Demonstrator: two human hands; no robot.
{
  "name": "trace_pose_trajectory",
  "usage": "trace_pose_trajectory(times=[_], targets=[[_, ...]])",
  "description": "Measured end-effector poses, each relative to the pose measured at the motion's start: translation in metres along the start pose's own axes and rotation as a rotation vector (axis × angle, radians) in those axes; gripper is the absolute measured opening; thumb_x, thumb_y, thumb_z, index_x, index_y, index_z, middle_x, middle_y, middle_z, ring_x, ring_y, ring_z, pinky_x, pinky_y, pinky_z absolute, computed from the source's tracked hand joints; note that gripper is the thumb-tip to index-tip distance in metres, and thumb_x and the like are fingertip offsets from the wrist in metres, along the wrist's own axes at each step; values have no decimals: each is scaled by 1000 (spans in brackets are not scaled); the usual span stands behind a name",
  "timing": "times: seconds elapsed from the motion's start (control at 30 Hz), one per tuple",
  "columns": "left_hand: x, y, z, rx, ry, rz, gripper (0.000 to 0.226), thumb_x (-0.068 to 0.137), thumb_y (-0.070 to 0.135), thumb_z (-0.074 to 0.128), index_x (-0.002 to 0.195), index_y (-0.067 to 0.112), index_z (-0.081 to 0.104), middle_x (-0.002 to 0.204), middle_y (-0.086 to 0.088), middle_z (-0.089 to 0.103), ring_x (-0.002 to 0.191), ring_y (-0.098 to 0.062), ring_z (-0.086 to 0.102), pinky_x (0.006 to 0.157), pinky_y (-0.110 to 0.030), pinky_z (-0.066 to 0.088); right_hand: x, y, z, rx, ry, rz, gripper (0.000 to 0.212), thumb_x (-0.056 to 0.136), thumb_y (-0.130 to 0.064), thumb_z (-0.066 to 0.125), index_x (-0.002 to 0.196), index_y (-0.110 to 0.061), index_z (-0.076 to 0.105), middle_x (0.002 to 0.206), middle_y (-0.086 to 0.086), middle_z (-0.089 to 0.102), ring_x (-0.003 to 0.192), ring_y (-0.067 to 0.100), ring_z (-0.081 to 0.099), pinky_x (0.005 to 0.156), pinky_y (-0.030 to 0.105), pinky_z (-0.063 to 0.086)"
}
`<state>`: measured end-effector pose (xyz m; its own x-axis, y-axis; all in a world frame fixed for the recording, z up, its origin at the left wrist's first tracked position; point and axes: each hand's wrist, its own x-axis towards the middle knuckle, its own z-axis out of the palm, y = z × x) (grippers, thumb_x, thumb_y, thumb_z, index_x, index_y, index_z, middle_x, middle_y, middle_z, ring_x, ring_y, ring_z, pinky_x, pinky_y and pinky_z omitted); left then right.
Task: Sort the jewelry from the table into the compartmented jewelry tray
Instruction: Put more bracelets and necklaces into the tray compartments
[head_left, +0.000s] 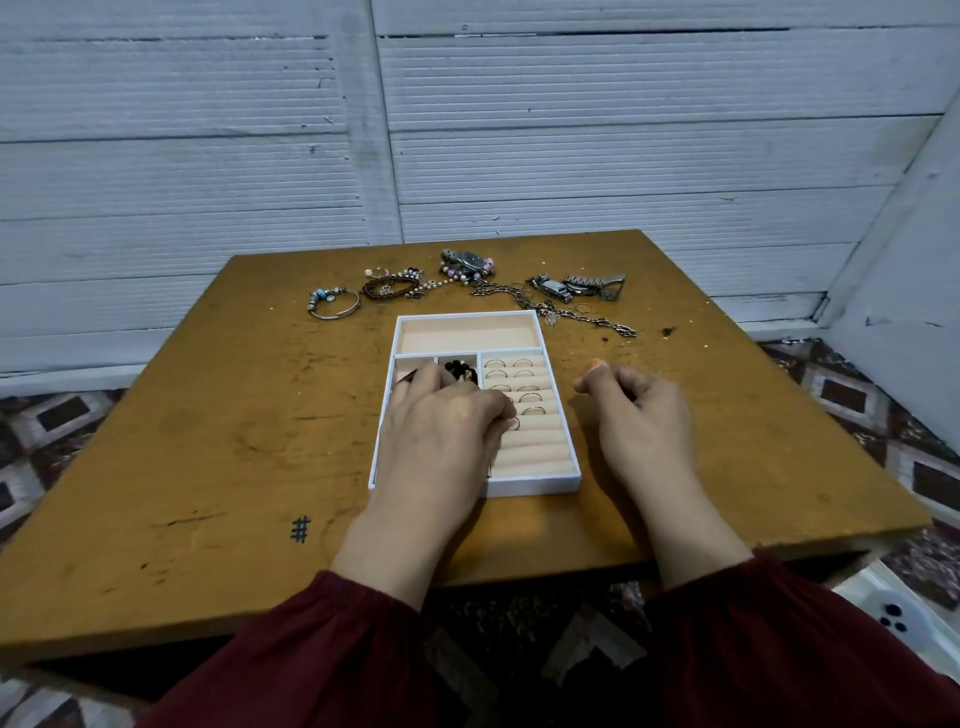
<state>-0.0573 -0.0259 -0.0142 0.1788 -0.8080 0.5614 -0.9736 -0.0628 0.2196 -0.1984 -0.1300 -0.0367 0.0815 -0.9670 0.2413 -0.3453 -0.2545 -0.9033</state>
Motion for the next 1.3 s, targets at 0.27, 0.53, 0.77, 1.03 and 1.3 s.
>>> trace_pose_trajectory(times=[0.27,0.53,0.77,1.03,1.3], targets=[[0,2,-2,42,-43,-73,11,77,29,64,81,27,74,88,9,67,89,-27,53,69,-26,14,0,-1,2,-15,2,-13,30,90,-38,53,72,-22,71,71,-6,68,71,13,59,64,30,42],[-1,5,-5,32,-86,-107,15,89,29,61,95,28,74,104,8,64,104,-26,46,71,-29,15,-2,2,2,-88,-3,0,31,91,-38,53,72,-22,71,54,-8,51,63,15,50,54,28,33],[-1,7,-6,52,-165,-104,25,97,32,46,111,31,67,114,11,61,110,-20,39,78,-30,18,-1,1,2,-124,3,0,29,90,-38,53,78,-21,73,67,-2,62,74,20,57,62,31,40],[-1,1,-3,5,31,-135,18,80,21,54,88,24,71,86,3,65,86,-26,57,69,-30,34,-2,0,1,-120,-3,-14,32,88,-37,53,74,-15,71,66,1,63,70,23,57,62,34,43],[10,-6,-11,-146,100,-272,16,89,20,54,97,27,67,96,10,62,92,-17,50,75,-30,35,8,-19,20,-183,-2,-151,42,80,-49,42,74,-17,67,76,1,64,83,29,59,70,44,51]])
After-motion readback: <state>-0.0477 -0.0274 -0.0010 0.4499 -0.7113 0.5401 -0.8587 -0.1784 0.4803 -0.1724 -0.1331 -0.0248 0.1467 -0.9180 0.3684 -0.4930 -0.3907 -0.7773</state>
